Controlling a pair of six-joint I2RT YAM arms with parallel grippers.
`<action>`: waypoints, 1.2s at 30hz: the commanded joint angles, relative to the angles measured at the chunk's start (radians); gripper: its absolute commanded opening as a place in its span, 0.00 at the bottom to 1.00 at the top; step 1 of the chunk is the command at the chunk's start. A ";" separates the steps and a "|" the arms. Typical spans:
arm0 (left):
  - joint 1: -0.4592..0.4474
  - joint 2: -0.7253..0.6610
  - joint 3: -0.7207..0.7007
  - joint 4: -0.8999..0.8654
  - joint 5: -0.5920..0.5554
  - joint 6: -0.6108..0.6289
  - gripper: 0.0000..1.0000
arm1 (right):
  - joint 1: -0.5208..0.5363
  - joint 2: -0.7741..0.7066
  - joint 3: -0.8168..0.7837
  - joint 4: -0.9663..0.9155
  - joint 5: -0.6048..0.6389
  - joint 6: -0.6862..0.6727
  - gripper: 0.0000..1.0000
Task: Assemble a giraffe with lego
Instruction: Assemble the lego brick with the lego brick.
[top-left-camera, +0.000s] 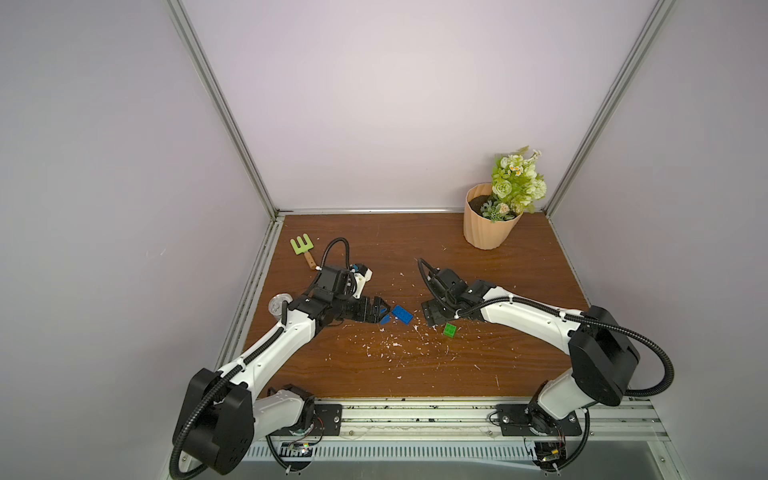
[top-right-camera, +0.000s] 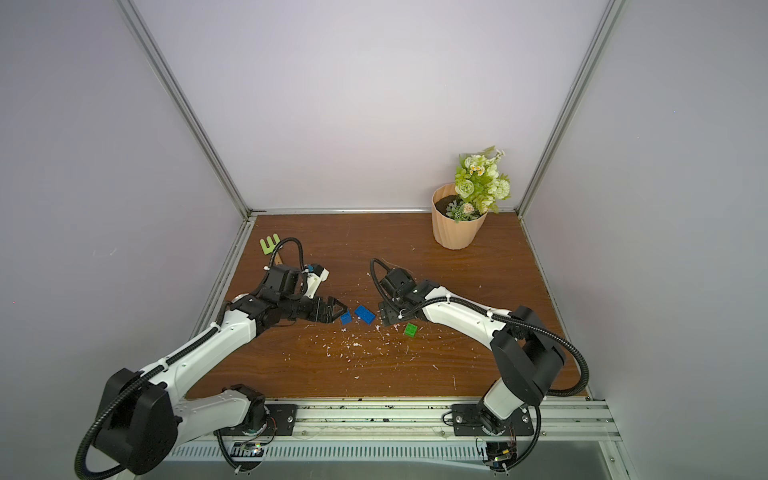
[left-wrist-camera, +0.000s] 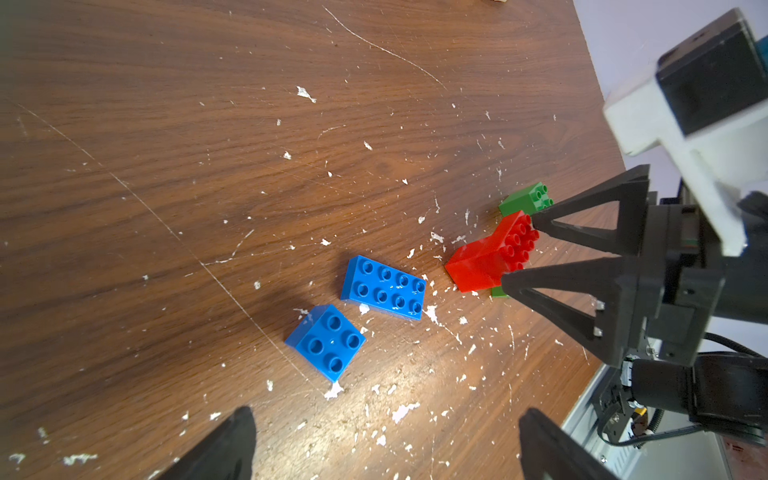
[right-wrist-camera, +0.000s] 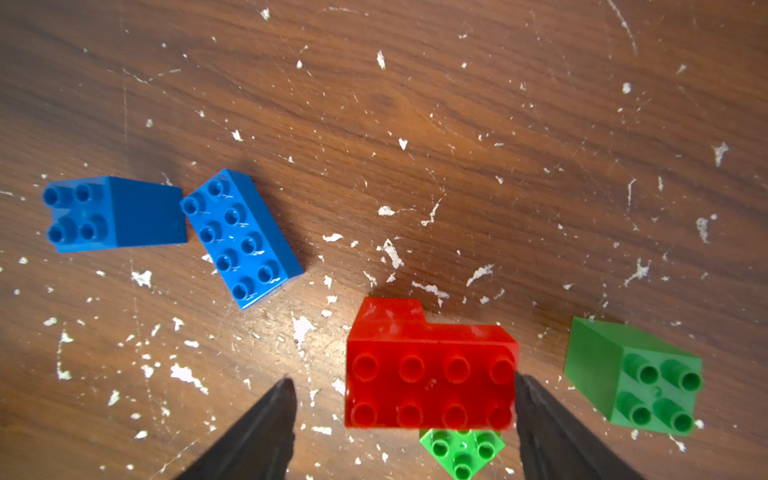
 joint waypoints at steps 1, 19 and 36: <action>-0.010 -0.006 0.004 -0.024 -0.010 0.007 1.00 | 0.007 0.002 0.047 -0.016 0.019 0.013 0.85; -0.010 -0.005 0.003 -0.025 -0.017 0.005 1.00 | 0.007 0.044 0.066 -0.034 0.059 0.005 0.86; -0.010 -0.002 0.005 -0.027 -0.022 0.006 1.00 | 0.008 0.071 0.053 -0.022 0.061 -0.004 0.77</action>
